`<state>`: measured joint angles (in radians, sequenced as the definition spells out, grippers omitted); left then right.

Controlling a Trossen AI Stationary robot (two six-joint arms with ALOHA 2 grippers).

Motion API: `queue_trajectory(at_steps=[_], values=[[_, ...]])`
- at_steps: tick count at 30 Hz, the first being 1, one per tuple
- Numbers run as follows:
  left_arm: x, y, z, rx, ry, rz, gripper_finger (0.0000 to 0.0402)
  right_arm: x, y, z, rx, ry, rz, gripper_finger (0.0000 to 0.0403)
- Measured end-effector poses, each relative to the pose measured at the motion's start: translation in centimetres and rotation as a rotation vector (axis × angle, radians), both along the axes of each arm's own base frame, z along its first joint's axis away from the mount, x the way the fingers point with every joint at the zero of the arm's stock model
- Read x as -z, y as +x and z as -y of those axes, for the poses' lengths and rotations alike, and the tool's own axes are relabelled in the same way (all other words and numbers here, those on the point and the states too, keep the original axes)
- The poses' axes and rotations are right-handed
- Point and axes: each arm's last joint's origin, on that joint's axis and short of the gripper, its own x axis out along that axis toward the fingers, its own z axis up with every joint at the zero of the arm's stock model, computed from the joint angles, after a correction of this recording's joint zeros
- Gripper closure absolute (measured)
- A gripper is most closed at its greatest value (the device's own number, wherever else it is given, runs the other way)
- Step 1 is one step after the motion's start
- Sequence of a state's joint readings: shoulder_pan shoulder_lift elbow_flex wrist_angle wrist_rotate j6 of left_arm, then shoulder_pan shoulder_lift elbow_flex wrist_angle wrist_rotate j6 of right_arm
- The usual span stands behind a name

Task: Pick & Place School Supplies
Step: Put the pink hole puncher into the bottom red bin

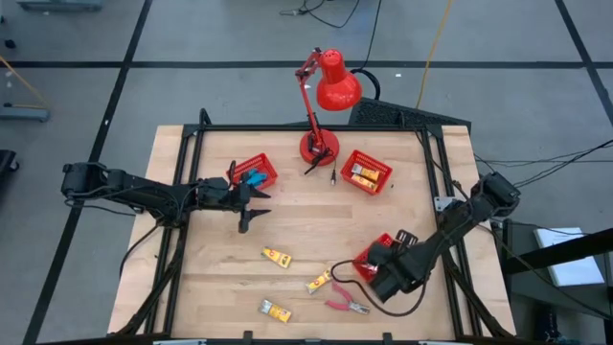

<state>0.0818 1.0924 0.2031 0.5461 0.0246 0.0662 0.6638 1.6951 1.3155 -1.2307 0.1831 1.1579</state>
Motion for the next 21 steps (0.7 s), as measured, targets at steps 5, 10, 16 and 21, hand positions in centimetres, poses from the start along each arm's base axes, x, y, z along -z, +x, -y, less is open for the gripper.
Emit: queue_trajectory(at_steps=[5,10,16,21], values=[[0.0,0.0,0.0,0.001,0.002,0.0,0.0188,-0.1,0.0,0.8,0.02,-0.036,-0.042,0.0194],[0.0,0.0,0.0,0.003,0.007,-0.003,0.0188,0.1,1.4,-0.2,-0.059,0.069,0.087,0.0203],[0.0,0.0,0.0,0.003,0.007,-0.005,0.0188,-0.5,4.1,-2.0,-0.162,0.246,0.367,0.0204],[0.0,0.0,0.0,0.003,0.007,-0.005,0.0188,-0.2,5.4,-2.8,-0.198,0.293,0.452,0.0204]])
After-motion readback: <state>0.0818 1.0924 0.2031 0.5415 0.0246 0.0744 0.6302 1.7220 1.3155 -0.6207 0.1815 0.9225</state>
